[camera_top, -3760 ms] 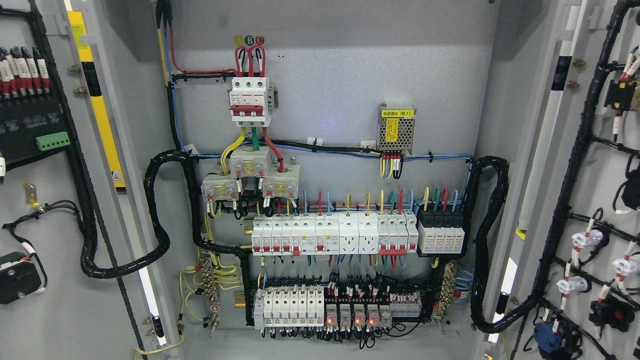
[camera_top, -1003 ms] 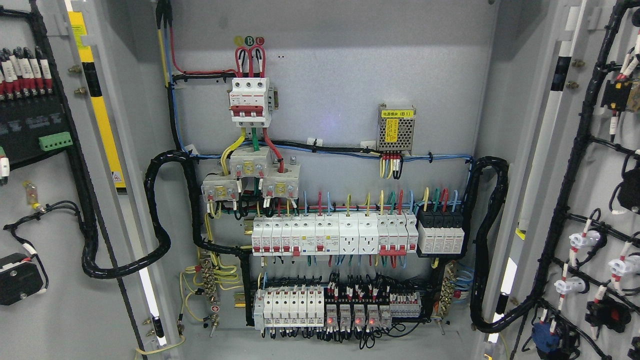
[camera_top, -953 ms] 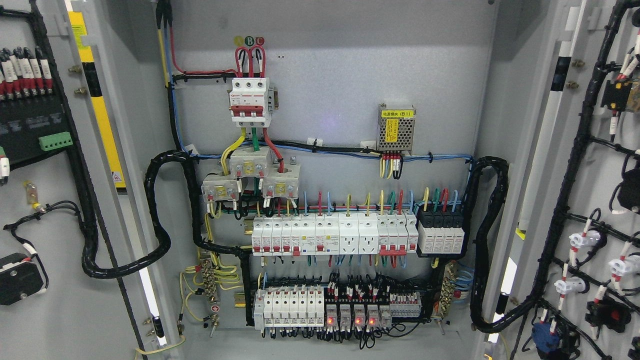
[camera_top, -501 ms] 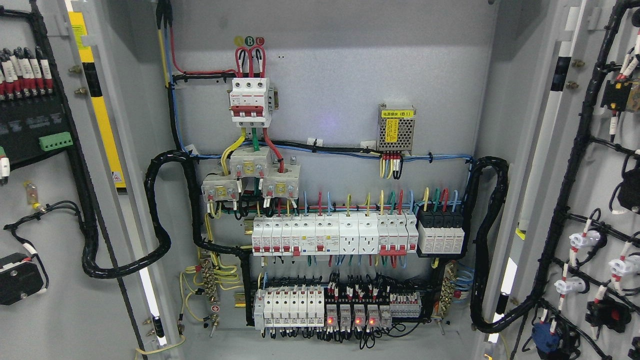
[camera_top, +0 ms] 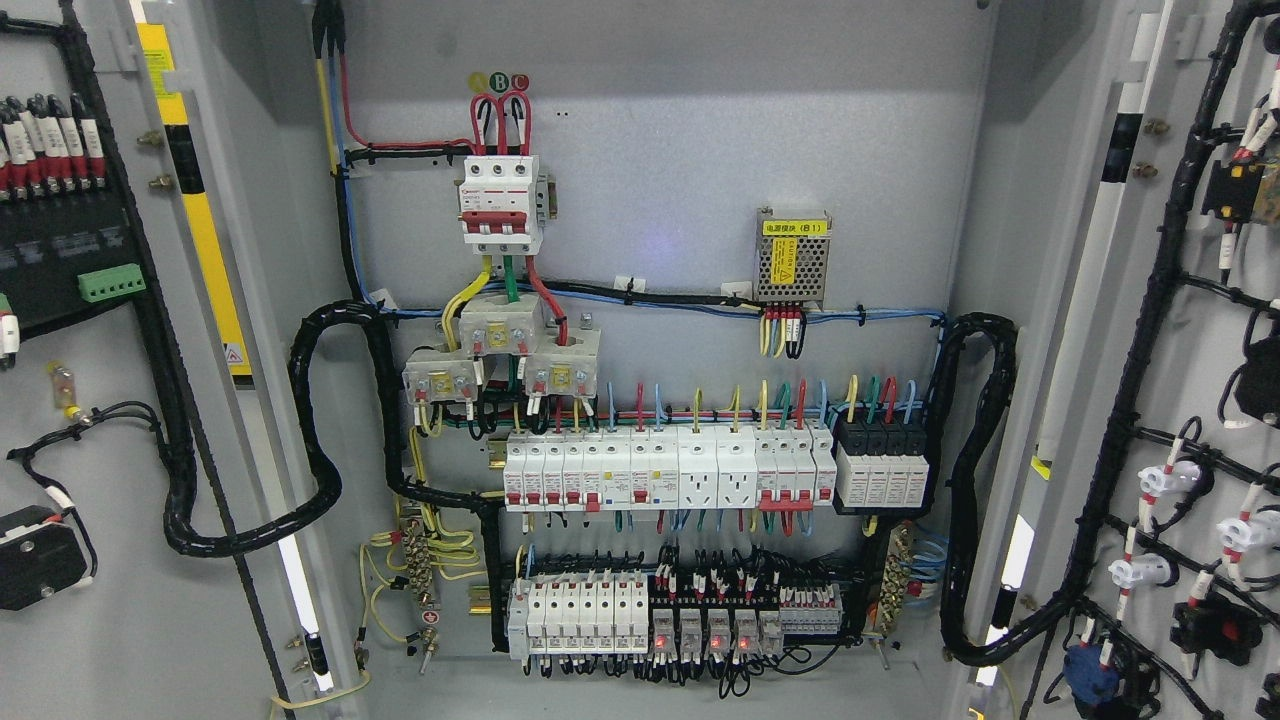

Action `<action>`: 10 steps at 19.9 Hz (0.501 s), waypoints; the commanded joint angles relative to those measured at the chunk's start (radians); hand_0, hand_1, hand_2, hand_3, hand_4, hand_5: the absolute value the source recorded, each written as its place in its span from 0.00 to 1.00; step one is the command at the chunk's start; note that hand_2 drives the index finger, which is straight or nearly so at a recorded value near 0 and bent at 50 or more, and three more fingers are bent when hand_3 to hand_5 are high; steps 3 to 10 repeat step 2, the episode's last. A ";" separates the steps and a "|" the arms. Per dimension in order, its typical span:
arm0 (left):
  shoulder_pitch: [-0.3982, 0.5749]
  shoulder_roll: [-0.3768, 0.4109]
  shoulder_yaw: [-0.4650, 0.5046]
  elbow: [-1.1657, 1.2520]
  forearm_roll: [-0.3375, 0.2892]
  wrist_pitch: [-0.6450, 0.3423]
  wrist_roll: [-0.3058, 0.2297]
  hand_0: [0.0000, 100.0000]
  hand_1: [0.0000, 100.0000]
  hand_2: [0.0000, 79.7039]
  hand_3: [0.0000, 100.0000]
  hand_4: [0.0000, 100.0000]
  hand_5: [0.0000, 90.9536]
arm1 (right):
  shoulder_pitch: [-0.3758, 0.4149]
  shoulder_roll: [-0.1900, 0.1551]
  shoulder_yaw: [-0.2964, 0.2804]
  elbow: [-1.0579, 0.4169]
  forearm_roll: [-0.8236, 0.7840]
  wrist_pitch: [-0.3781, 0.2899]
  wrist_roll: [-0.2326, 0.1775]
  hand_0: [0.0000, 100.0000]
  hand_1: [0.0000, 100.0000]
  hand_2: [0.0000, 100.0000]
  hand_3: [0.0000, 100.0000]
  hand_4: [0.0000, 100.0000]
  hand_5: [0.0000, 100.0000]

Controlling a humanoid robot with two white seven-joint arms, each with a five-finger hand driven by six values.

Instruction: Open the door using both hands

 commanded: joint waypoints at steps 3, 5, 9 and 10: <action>-0.020 0.022 -0.005 0.041 -0.001 -0.019 0.026 0.12 0.56 0.00 0.00 0.00 0.00 | -0.039 0.023 0.001 0.100 0.028 0.034 -0.019 0.00 0.50 0.04 0.00 0.00 0.00; -0.020 0.022 -0.005 0.041 -0.001 -0.019 0.026 0.12 0.56 0.00 0.00 0.00 0.00 | -0.039 0.023 0.001 0.100 0.028 0.034 -0.019 0.00 0.50 0.04 0.00 0.00 0.00; -0.020 0.022 -0.005 0.041 -0.001 -0.019 0.026 0.12 0.56 0.00 0.00 0.00 0.00 | -0.039 0.023 0.001 0.100 0.028 0.034 -0.019 0.00 0.50 0.04 0.00 0.00 0.00; -0.020 0.022 -0.005 0.041 -0.001 -0.019 0.026 0.12 0.56 0.00 0.00 0.00 0.00 | -0.039 0.023 0.001 0.100 0.028 0.034 -0.019 0.00 0.50 0.04 0.00 0.00 0.00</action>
